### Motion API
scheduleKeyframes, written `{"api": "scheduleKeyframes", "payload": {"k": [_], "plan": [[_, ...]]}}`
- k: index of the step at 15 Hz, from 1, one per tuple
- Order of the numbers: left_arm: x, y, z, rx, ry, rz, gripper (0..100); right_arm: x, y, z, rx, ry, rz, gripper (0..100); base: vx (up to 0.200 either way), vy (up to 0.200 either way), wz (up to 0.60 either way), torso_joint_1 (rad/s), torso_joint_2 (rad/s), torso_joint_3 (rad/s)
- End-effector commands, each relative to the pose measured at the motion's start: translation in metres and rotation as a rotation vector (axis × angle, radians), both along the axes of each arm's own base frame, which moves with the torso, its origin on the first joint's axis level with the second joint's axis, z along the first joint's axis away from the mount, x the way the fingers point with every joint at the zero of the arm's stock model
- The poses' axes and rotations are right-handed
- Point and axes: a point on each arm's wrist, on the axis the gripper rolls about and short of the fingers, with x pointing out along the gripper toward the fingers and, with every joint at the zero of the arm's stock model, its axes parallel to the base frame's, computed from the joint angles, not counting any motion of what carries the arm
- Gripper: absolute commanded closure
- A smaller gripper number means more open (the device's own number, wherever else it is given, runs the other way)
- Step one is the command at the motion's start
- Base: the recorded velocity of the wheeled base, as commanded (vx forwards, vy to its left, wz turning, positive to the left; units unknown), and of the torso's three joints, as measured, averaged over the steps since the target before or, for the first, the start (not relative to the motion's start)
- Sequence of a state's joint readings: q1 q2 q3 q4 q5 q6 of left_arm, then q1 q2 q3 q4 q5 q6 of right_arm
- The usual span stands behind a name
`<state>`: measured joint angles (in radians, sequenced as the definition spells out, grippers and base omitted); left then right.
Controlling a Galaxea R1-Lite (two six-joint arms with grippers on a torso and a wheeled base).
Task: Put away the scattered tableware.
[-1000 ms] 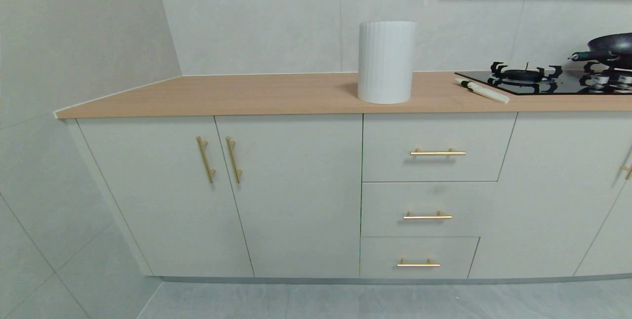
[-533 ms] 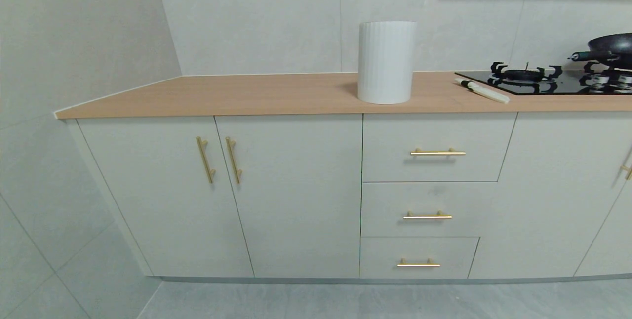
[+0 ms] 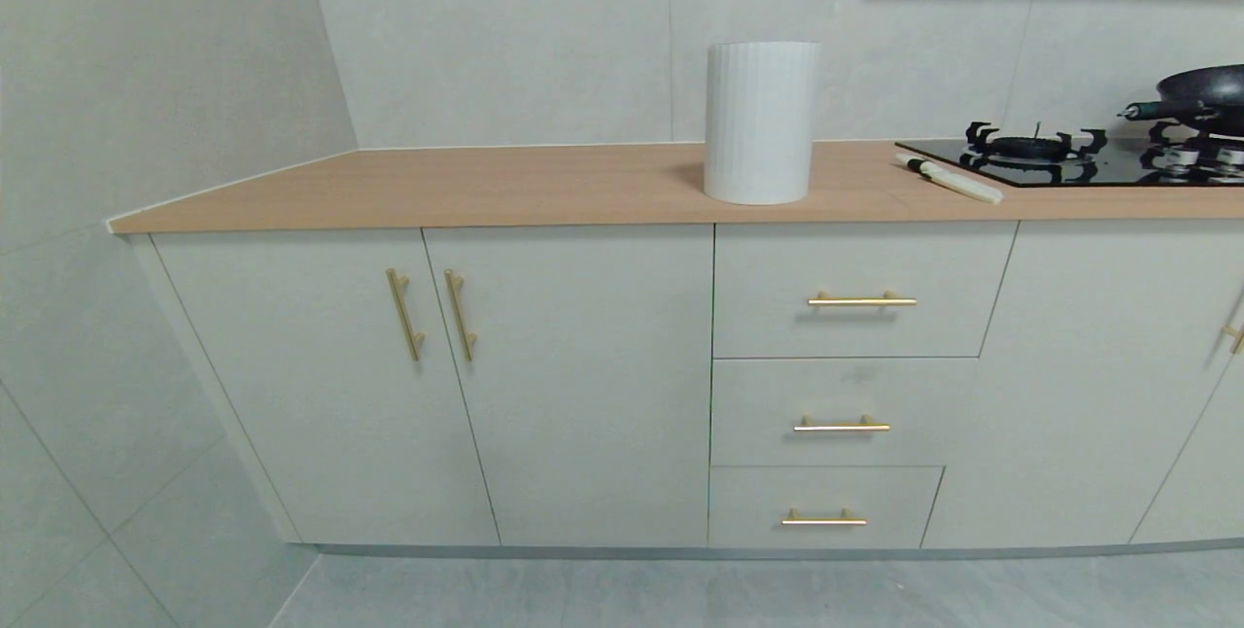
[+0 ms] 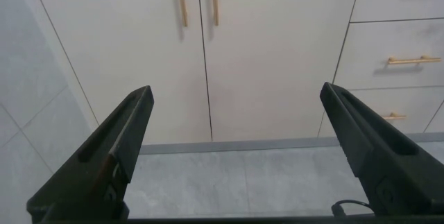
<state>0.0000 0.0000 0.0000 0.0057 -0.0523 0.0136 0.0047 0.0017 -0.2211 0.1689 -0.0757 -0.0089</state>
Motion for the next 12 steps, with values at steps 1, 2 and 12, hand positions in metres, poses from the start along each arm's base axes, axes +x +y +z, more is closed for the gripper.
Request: {"api": "scheduleKeyframes", "payload": {"k": [1, 2, 12], "plan": [[0.0, 0.0, 0.0, 0.0, 0.0, 0.0, 0, 0.018, -0.0016, -0.0327, -0.055, 0.022, -0.079, 0, 0.0, 0.0, 0.0, 0.0, 0.0, 0.0], [0.0, 0.0, 0.0, 0.0, 0.0, 0.0, 0, 0.0202, -0.0016, -0.0339, -0.05, -0.022, -0.08, 0, 0.0, 0.0, 0.0, 0.0, 0.0, 0.0], [0.0, 0.0, 0.0, 0.0, 0.0, 0.0, 0, 0.0207, 0.0029, -0.0415, -0.045, 0.049, 0.121, 0, 0.0, 0.0, 0.0, 0.0, 0.0, 0.0]]}}
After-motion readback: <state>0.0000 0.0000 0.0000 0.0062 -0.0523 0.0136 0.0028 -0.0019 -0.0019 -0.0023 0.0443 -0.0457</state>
